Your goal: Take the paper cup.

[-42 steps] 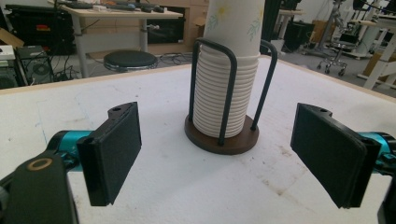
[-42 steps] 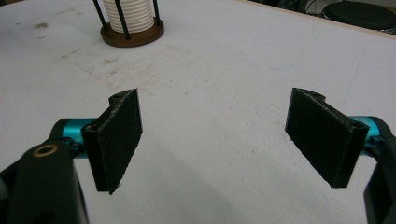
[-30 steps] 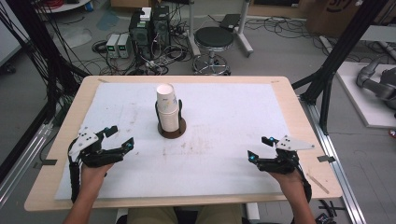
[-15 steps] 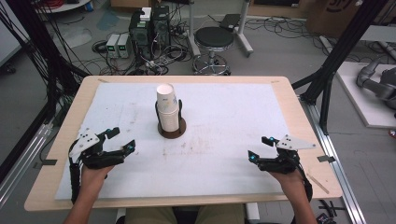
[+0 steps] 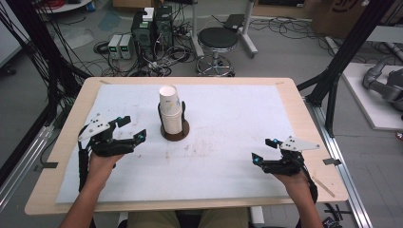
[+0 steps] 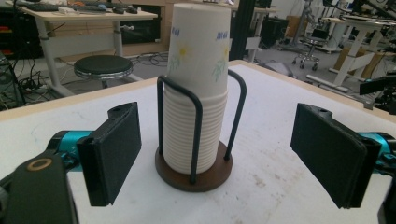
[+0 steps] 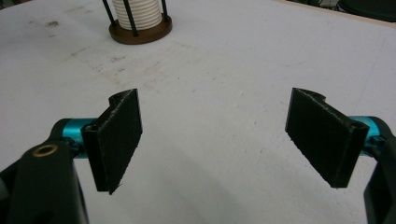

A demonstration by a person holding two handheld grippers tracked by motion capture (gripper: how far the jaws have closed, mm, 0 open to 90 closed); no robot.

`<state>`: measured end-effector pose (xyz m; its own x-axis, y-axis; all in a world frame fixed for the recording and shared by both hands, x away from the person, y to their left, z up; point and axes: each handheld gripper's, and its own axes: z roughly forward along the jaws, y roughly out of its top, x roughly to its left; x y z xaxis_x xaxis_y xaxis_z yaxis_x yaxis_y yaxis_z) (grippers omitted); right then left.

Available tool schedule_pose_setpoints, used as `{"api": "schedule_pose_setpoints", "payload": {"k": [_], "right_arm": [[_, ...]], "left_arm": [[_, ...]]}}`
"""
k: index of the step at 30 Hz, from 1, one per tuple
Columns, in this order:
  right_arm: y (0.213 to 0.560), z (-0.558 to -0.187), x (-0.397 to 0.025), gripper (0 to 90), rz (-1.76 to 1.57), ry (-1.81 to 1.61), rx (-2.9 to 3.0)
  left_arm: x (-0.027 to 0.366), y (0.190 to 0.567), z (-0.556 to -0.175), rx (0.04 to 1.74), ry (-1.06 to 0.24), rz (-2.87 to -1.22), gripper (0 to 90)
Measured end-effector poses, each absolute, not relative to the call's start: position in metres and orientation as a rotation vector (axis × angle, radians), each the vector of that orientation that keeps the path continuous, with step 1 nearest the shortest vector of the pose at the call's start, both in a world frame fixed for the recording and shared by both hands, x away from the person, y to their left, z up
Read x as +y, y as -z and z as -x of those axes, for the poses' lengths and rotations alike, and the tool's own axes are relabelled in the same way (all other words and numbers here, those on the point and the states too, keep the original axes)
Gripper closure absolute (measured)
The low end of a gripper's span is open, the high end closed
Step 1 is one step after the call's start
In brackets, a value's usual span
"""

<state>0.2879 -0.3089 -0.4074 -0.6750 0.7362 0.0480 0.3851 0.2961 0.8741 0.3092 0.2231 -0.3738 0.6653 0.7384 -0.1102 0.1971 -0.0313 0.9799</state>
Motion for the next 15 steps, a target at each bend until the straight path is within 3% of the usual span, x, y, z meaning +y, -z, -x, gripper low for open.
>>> {"api": "schedule_pose_setpoints", "payload": {"k": [15], "right_arm": [[0.408,-0.289,-0.309,19.0,-1.003,-1.337,2.218]], "left_arm": [[0.199,0.328,-0.353,0.746,-0.498,-1.644,16.1]]}}
